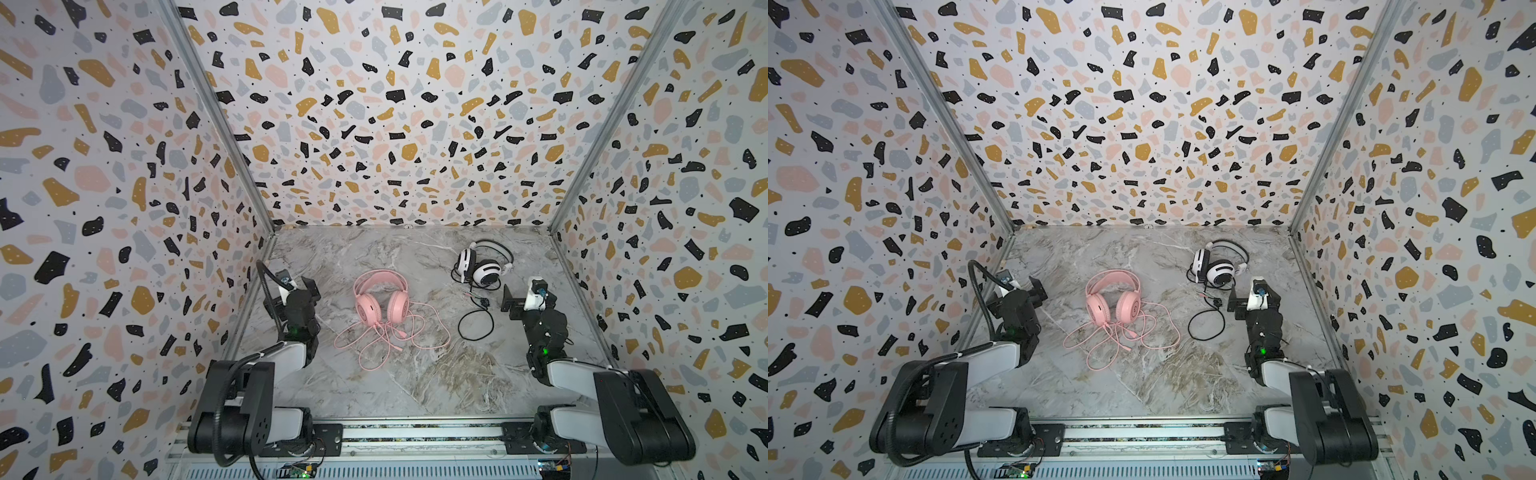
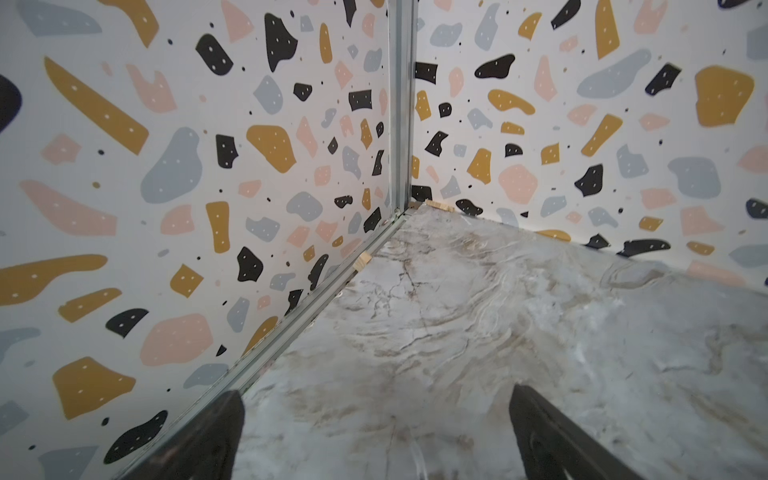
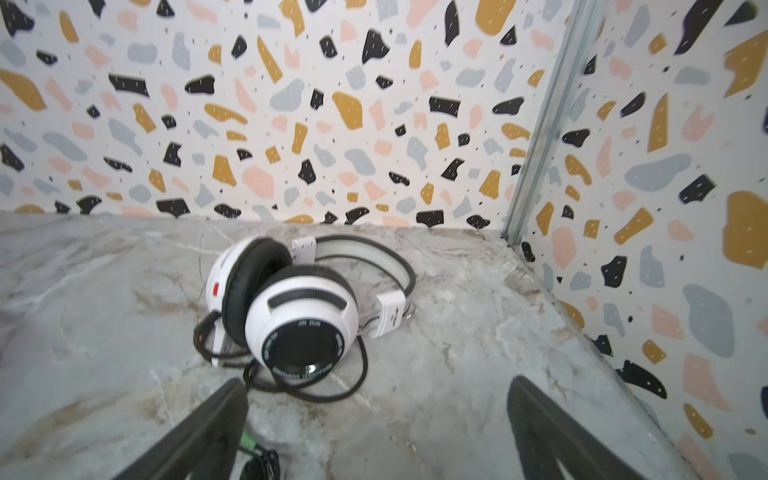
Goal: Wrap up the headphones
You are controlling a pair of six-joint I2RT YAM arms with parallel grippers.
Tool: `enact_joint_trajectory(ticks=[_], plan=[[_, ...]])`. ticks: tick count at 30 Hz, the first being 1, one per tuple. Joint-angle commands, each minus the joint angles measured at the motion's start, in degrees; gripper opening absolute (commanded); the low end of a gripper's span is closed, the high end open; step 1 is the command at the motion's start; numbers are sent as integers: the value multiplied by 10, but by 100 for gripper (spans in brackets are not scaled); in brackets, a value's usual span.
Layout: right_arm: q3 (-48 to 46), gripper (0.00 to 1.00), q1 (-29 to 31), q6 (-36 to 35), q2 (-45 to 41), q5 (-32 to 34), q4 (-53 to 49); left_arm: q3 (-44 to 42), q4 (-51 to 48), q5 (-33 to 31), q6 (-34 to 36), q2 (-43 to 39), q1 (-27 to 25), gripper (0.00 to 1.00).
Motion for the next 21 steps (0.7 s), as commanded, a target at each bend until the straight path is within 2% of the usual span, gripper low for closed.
enact_joint_trajectory(ticks=[1, 3, 6, 8, 9, 11, 14, 18, 21], plan=[[49, 99, -3, 69, -55, 17, -114, 58, -167, -8, -80, -31, -2, 100], [80, 99, -14, 145, -73, 2, -186, 79, -197, 49, -92, -44, 1, 100], [119, 99, -36, 210, -64, -136, -231, 132, -256, 170, -104, -42, 3, 100], [156, 100, -26, 238, -38, -225, -278, 196, -338, 257, -110, -22, 4, 100], [173, 99, -14, 241, -28, -248, -304, 222, -371, 298, -109, -10, 5, 100], [214, 98, 28, 227, -6, -263, -378, 281, -442, 382, -104, 18, 4, 100], [255, 97, 93, 190, 13, -256, -465, 362, -560, 443, -86, 67, 4, 99], [280, 97, 150, 168, 30, -250, -541, 458, -730, 477, -9, 144, 4, 99], [286, 97, 169, 166, 41, -263, -566, 477, -769, 504, -1, 190, 2, 97]])
